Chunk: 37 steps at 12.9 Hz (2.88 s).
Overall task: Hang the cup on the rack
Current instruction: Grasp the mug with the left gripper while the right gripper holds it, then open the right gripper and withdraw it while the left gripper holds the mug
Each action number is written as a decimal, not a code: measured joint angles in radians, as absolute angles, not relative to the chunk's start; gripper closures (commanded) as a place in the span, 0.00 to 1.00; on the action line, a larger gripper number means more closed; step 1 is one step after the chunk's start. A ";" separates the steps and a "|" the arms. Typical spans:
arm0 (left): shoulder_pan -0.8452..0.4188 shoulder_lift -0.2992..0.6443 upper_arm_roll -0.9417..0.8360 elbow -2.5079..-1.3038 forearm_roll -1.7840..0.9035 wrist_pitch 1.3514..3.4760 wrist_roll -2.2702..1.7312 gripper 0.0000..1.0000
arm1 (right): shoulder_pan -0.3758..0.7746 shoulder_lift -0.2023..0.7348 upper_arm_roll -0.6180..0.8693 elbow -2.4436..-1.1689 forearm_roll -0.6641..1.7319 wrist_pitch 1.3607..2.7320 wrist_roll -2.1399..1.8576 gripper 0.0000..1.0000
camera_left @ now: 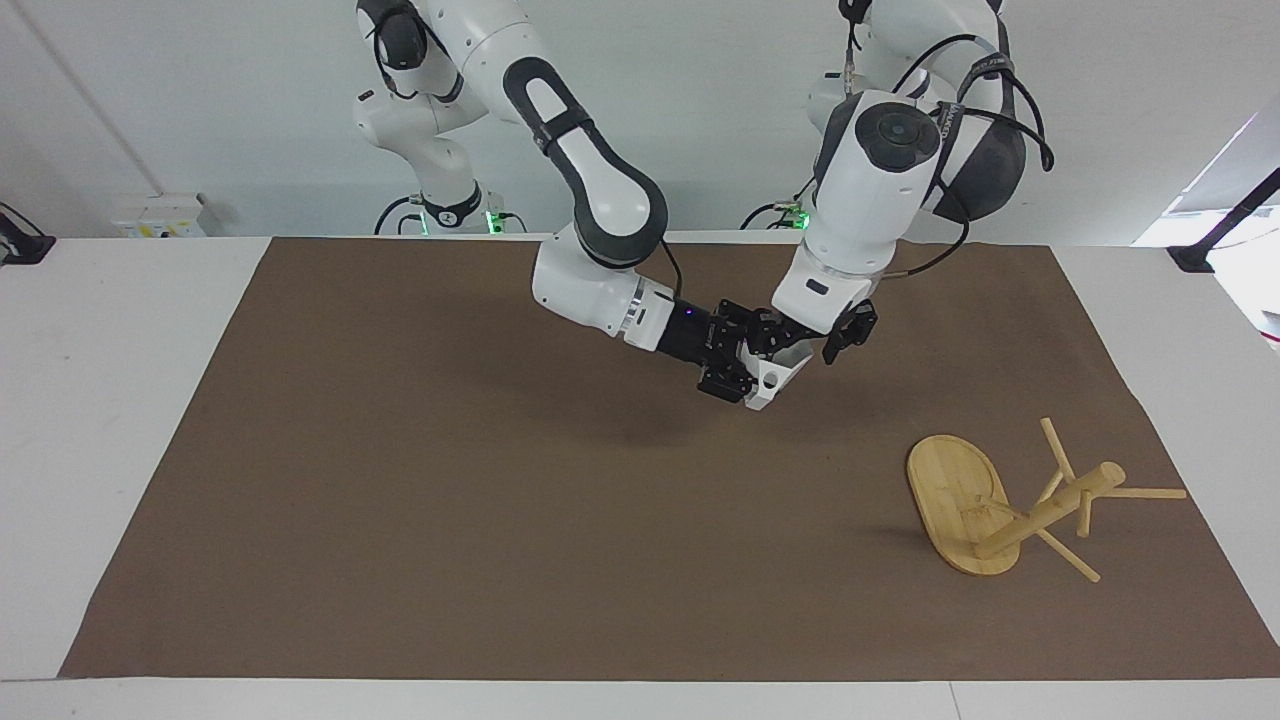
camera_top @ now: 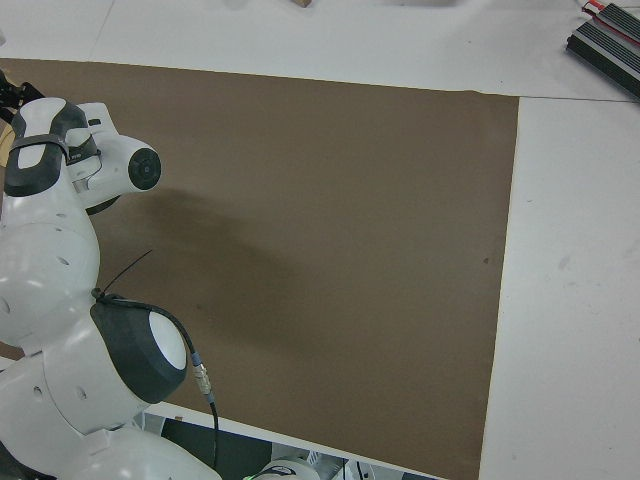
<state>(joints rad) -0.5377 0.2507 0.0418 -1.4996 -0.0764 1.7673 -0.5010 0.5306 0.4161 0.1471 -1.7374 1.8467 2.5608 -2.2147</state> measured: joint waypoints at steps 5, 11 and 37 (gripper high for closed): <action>-0.529 0.245 0.046 -1.515 -0.103 1.774 -0.500 0.61 | 0.531 0.416 0.148 -1.737 1.847 2.561 -2.215 0.88; -0.511 0.235 0.052 -1.522 -0.131 1.729 -0.532 1.00 | 0.533 0.416 0.149 -1.734 1.847 2.562 -2.210 0.80; -0.453 0.235 0.058 -1.503 -0.004 1.803 -0.709 1.00 | -0.359 0.333 0.130 -1.826 0.955 1.614 -1.874 0.00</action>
<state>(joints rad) -0.4531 0.2352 0.0580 -1.5027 -0.0035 1.8033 -0.7088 -0.3595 0.3328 0.1305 -1.8260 0.9552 1.6142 -1.8743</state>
